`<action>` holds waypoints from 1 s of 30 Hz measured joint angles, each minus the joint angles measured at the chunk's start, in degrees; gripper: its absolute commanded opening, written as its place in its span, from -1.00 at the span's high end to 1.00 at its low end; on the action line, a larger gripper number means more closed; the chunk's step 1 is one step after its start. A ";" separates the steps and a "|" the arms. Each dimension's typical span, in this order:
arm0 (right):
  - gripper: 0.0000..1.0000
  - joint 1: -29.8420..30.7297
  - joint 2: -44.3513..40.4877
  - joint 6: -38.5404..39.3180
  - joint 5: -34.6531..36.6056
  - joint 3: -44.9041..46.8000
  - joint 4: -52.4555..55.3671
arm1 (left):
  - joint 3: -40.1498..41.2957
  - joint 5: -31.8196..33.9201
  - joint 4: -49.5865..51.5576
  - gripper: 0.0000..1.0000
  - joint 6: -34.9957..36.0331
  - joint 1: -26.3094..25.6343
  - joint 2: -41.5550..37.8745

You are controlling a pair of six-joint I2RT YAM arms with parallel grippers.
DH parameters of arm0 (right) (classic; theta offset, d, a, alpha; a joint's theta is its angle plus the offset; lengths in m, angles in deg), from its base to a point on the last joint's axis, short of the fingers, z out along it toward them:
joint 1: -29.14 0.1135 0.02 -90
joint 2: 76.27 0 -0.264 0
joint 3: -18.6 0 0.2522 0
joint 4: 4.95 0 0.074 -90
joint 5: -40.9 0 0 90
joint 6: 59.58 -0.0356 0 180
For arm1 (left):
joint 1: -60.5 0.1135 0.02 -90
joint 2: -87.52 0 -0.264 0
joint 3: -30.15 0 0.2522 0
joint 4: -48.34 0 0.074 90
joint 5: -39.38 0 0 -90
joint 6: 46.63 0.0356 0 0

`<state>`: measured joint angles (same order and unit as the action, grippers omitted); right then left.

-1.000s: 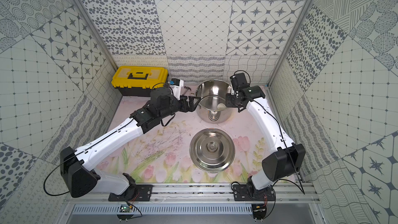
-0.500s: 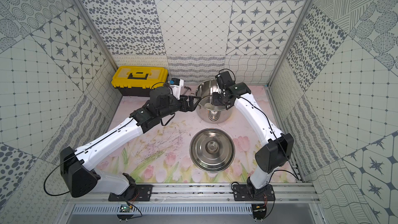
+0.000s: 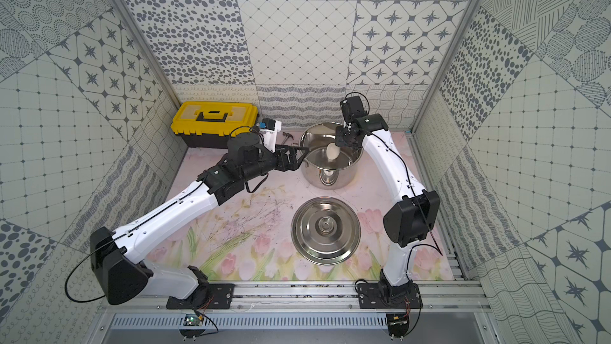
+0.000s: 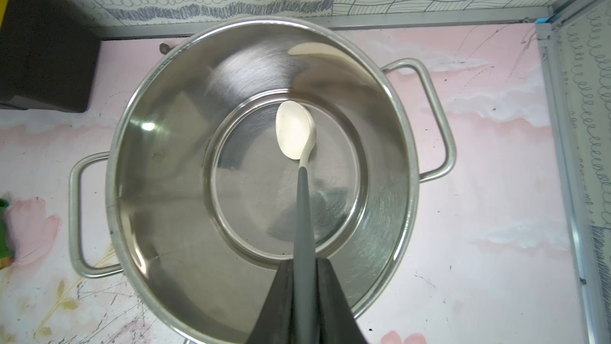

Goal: Stir the soup with a spoon
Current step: Stir the soup in the pan with a stick.

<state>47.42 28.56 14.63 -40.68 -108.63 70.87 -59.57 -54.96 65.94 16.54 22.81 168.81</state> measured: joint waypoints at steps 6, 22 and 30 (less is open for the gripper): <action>1.00 -0.83 -6.16 1.51 0.39 7.89 0.46 | -0.24 -0.11 -0.22 -0.99 0.04 0.02 0.09; 1.00 7.67 -14.19 -1.49 -3.30 16.02 1.16 | -1.01 -0.48 -0.63 -0.99 0.26 0.02 0.85; 1.00 8.59 -3.45 -3.13 -3.19 4.42 0.33 | -0.70 -0.46 -0.63 -0.99 0.20 0.02 0.15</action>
<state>56.01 25.11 11.50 -43.87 -104.21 71.20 -60.27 -55.42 65.30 16.73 22.83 168.97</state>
